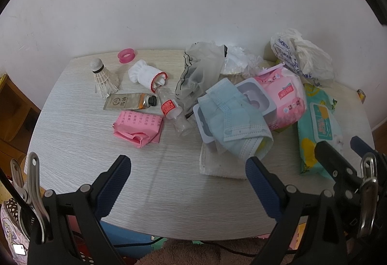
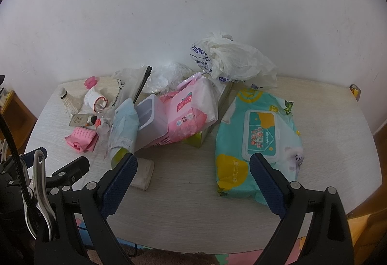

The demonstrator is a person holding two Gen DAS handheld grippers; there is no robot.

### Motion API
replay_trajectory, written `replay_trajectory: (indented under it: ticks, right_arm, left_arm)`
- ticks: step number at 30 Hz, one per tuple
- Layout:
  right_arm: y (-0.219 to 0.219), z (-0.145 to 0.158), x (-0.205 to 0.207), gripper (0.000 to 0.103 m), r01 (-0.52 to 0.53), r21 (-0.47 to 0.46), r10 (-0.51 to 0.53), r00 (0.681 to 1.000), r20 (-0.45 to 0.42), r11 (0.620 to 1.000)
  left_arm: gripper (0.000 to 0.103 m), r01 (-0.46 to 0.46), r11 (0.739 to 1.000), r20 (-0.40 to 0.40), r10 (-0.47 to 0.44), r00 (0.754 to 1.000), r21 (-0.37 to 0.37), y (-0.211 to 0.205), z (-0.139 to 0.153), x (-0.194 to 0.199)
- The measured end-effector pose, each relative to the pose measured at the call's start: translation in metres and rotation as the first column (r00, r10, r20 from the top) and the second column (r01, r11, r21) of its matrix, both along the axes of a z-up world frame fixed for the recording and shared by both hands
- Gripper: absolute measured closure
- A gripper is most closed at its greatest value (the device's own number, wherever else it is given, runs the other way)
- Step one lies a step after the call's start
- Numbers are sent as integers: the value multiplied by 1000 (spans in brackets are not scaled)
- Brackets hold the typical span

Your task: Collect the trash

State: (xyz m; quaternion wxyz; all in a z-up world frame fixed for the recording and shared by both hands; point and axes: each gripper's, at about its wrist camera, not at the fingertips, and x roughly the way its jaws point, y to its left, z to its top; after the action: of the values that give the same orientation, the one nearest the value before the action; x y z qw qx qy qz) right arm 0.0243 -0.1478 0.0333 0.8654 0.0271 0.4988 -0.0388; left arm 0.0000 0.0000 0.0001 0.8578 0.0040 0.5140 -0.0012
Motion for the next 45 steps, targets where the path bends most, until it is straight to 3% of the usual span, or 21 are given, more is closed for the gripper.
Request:
replay_trajectory:
  ticks: [45]
  right_arm:
    - [1, 0, 1, 6, 0, 1, 0, 1000, -6, 1000]
  left_arm:
    - [5, -3, 1000, -17, 3, 1000, -15, 3, -6, -5]
